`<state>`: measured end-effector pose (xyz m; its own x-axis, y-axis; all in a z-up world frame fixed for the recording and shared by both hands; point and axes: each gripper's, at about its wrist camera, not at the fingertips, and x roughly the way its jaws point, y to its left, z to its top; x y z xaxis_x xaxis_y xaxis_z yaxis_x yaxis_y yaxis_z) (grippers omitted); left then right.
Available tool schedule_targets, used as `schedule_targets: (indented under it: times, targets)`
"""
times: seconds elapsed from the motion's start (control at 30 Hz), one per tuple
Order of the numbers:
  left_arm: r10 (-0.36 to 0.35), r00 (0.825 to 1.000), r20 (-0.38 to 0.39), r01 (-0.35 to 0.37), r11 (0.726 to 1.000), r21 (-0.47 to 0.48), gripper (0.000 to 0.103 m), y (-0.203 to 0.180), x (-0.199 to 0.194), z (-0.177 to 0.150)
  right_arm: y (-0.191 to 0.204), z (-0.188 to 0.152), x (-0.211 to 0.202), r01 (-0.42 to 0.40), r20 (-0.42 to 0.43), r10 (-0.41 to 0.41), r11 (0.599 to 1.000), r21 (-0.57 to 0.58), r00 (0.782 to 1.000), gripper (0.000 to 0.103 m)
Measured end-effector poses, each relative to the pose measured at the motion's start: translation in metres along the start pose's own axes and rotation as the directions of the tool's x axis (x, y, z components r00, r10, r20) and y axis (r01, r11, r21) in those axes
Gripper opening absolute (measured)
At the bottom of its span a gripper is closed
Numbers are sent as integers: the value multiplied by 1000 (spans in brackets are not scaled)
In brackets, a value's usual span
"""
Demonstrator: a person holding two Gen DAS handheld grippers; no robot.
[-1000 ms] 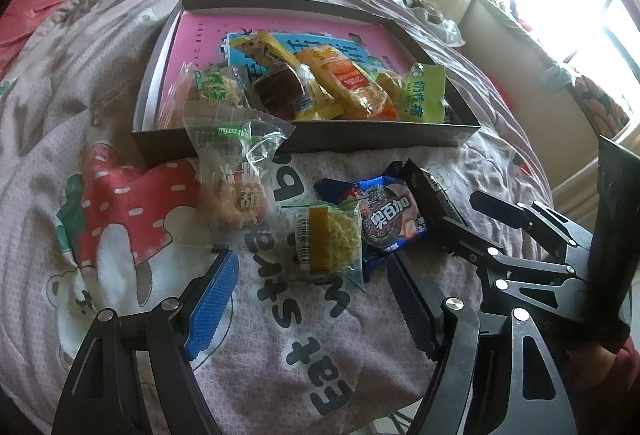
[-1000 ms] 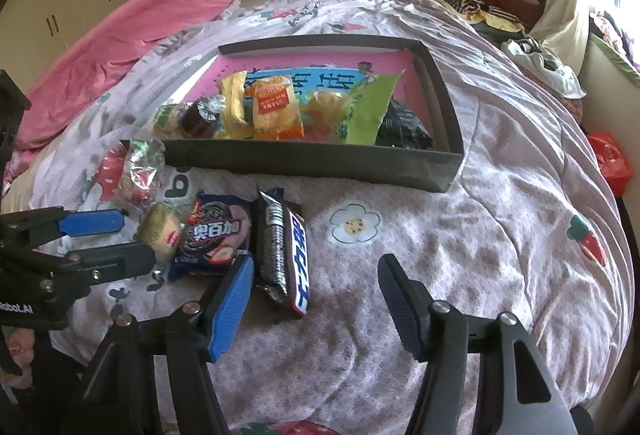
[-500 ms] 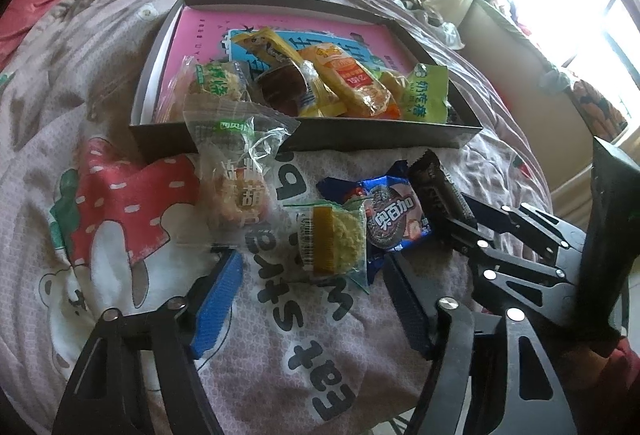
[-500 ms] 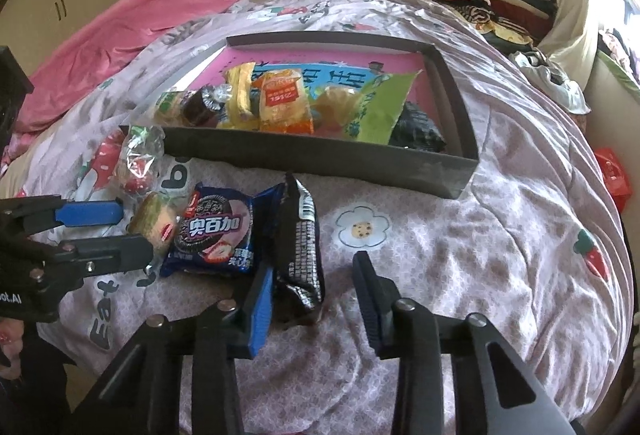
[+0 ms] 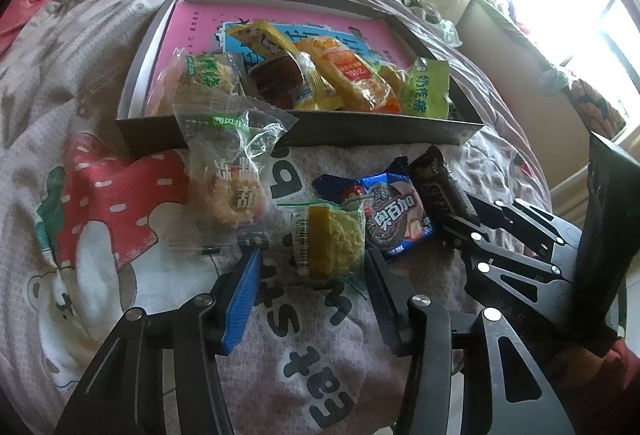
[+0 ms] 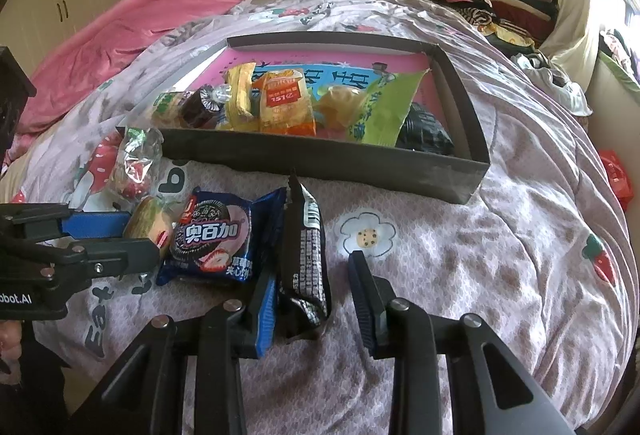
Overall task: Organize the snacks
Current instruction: 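Grasp Snickers bar with right gripper while left gripper grasps bagged yellow cake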
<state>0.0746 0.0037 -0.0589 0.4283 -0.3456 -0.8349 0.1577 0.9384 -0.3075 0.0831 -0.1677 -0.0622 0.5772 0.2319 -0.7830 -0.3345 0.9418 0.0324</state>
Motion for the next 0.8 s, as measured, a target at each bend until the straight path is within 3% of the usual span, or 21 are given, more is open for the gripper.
schedule_targets:
  times: [0.3, 0.5, 0.73, 0.8]
  targets:
    - [2, 1000, 2, -2, 1000, 3, 53, 0, 6, 2, -6, 3, 3, -15, 14, 15, 1000, 25, 1000, 23]
    - [-1, 1000, 14, 0, 1000, 20, 35, -1, 7, 0, -8, 3, -4, -20, 38, 19, 999, 33, 999, 21]
    - [-9, 1000, 25, 8, 1000, 27, 35, -3, 1, -1, -13, 4, -7, -28, 49, 25, 998, 60, 998, 21]
    - [-13, 1000, 27, 12, 1000, 24, 35, -3, -1, -1, -15, 4, -8, -61, 47, 58, 996, 69, 997, 21]
